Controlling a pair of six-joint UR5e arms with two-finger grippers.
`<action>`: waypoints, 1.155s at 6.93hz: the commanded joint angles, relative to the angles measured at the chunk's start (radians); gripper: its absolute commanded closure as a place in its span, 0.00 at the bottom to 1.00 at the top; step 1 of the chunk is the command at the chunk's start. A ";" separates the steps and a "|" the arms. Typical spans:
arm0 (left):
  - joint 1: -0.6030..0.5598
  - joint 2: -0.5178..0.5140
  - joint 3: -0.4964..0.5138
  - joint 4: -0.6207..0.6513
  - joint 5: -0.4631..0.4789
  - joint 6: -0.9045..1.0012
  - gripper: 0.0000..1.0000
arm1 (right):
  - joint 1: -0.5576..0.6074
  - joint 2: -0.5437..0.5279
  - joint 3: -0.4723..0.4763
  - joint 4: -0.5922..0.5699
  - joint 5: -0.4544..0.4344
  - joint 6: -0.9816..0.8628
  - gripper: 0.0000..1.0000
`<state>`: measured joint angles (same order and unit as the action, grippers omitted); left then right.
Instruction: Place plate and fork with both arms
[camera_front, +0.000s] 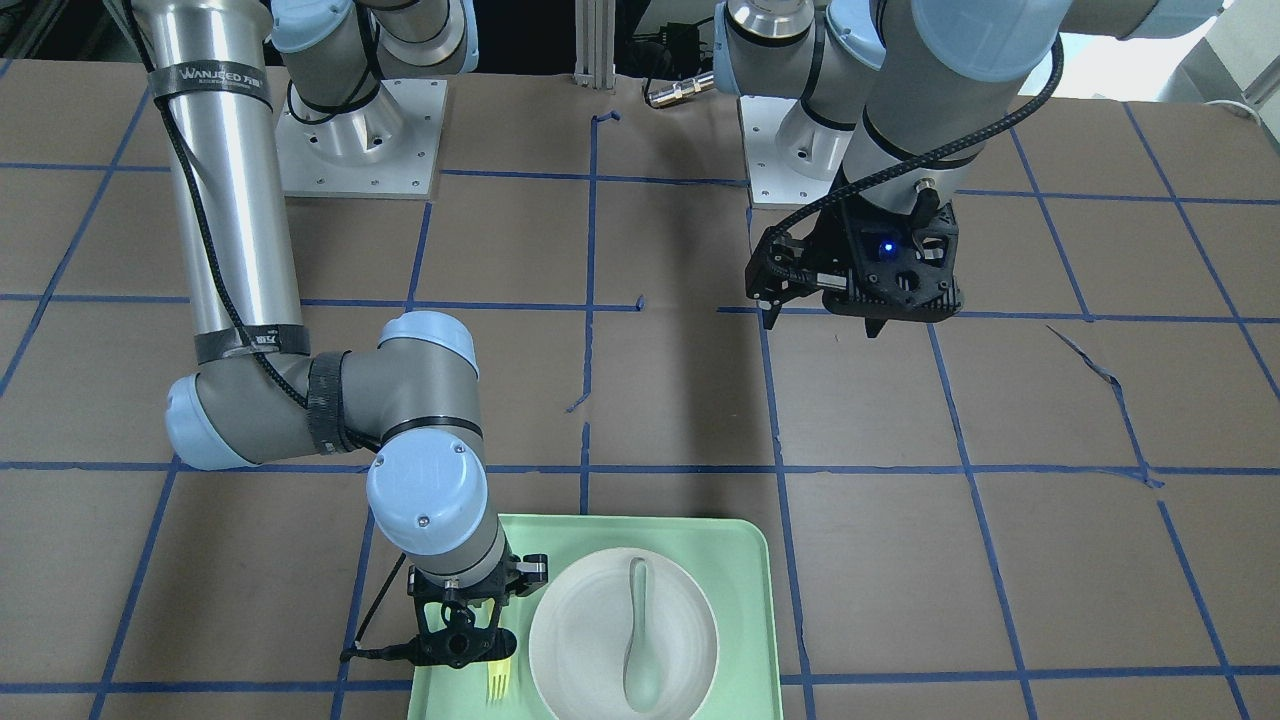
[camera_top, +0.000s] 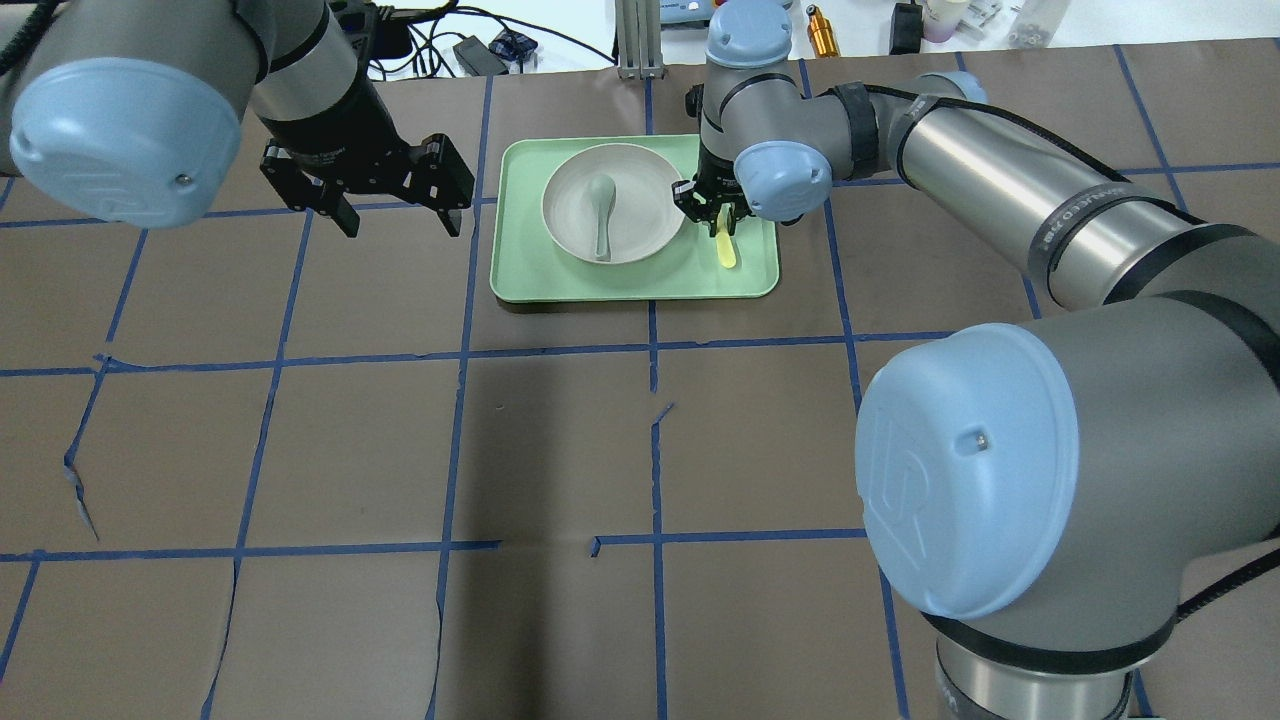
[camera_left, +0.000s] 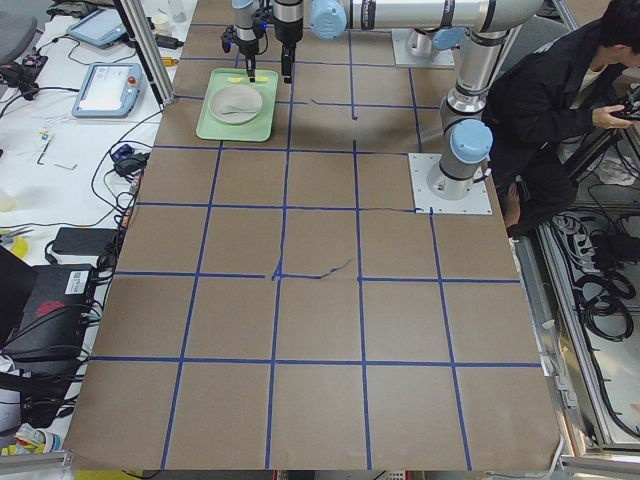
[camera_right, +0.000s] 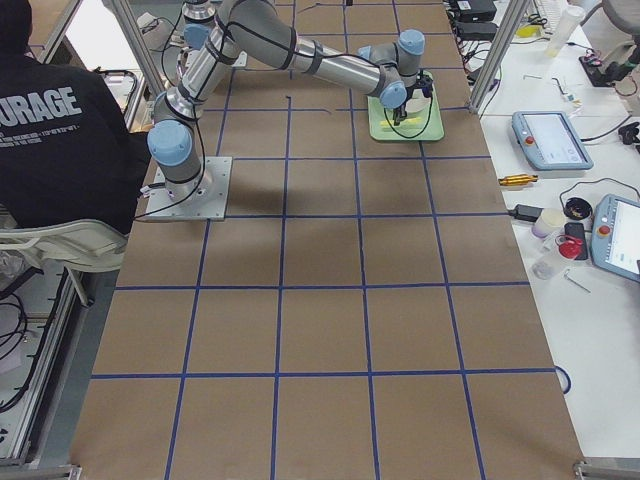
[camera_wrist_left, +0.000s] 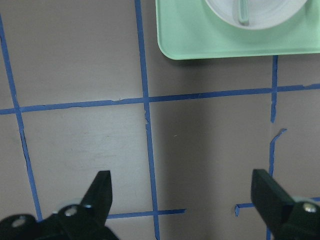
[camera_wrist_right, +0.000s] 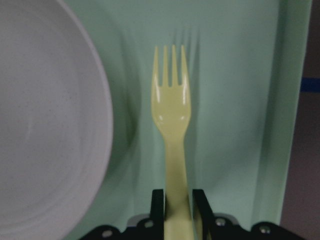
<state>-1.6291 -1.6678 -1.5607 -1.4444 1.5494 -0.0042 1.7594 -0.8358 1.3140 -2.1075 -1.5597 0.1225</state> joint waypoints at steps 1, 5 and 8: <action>0.000 0.008 -0.004 0.002 0.000 0.001 0.00 | -0.002 -0.081 0.017 0.024 -0.003 -0.004 0.00; -0.002 0.028 -0.004 -0.002 -0.002 0.006 0.00 | -0.130 -0.587 0.295 0.264 -0.002 -0.038 0.00; -0.003 0.046 -0.004 -0.007 -0.002 0.006 0.00 | -0.136 -0.755 0.332 0.427 -0.105 -0.037 0.00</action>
<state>-1.6316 -1.6290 -1.5652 -1.4482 1.5489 0.0017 1.6259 -1.5362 1.6386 -1.7469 -1.6320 0.0804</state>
